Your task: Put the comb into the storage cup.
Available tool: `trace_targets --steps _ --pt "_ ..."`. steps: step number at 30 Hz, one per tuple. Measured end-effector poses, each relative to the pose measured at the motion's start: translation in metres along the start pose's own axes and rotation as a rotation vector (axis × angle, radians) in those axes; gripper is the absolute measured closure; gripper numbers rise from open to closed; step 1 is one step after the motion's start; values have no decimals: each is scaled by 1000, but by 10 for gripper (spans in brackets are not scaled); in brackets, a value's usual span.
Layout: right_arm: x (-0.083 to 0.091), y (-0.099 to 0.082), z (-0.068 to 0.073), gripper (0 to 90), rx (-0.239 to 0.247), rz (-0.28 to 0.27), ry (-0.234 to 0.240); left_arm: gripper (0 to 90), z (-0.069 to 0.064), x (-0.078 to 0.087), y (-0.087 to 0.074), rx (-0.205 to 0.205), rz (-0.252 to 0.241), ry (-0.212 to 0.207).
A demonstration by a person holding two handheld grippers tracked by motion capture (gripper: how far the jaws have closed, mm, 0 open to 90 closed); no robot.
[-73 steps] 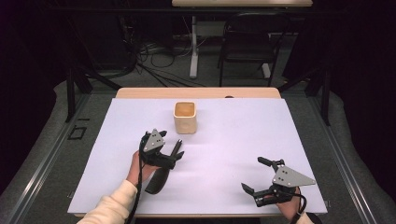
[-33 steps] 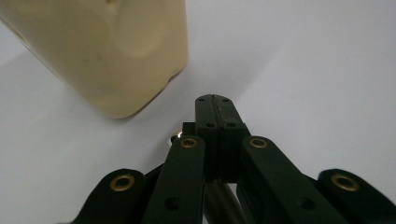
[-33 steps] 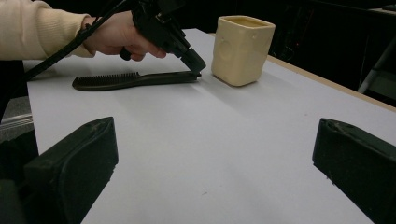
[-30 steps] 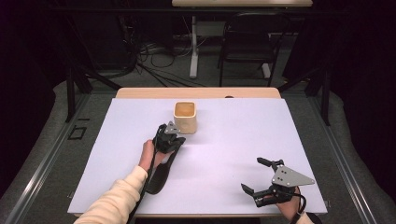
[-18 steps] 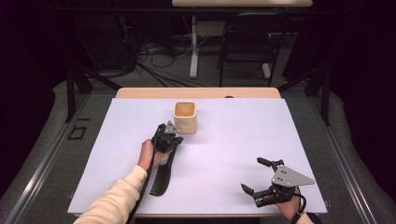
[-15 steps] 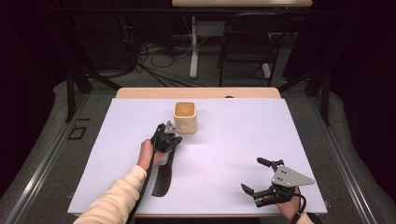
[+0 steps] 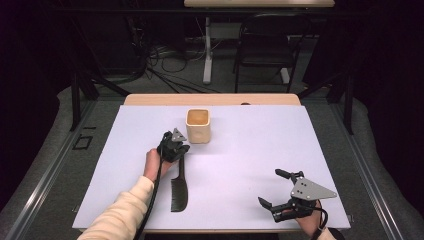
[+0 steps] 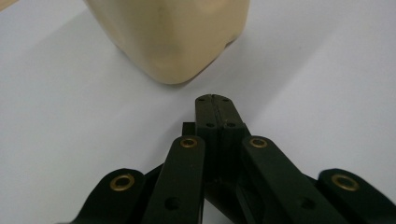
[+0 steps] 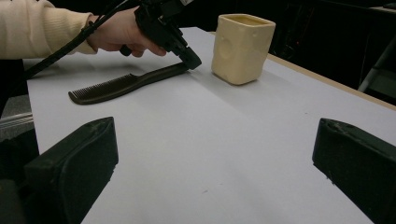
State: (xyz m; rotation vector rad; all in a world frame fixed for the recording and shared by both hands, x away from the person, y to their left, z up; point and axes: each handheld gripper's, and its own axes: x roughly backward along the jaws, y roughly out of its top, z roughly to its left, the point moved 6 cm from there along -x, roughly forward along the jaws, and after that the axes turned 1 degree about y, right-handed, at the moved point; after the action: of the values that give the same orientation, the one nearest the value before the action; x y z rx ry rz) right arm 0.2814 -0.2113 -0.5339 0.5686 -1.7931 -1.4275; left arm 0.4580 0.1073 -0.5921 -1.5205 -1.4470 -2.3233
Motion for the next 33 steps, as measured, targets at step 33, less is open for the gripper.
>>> trace_targets --steps 33 --pt "-1 -1 0 1 3 12 2 900 26 16 -20 27 10 61"
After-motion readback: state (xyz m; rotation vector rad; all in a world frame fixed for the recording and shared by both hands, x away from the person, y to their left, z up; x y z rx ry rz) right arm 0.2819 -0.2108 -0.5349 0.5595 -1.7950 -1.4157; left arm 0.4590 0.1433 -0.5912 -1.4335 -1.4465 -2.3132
